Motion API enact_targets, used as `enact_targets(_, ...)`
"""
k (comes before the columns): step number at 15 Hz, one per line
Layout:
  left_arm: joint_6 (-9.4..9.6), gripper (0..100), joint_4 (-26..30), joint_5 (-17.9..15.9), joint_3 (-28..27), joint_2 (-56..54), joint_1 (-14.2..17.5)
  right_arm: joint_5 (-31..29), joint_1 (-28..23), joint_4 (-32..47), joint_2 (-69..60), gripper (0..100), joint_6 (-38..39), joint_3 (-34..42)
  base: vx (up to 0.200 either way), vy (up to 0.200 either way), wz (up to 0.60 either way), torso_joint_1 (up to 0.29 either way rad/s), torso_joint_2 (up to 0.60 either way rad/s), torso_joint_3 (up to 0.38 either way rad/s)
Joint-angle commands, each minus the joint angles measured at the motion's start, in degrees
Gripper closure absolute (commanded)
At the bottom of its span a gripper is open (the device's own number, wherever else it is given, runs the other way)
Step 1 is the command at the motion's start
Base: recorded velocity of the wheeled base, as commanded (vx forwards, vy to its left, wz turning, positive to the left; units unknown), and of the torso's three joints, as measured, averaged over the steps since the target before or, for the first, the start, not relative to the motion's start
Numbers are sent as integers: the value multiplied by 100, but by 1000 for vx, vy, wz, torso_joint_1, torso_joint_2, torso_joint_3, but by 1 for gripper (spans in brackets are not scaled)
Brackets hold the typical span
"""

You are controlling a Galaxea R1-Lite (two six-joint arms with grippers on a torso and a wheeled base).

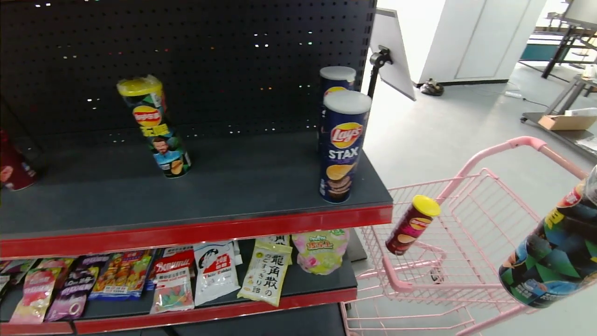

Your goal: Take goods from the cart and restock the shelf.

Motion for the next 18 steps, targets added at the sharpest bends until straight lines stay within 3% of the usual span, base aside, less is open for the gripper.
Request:
enact_targets(1,-1,0,-1,0,1,5,-4,1,2,0,19,100,-1,22,0,0,0,0,0,0)
enact_targets(11,25,0,-1,9,1,5,4,177,2,-18,-306,100,-89,356,0,0,0,0,0,0)
enact_targets(15,51,0,-1,9,1,5,4,230,2,-457,-280,100,-335,576,-150,0,0,5,4,4)
enact_targets(18,51,0,-1,9,1,5,4,854,2,-475,-341,100,-537,673,0,0,0,0,0,0)
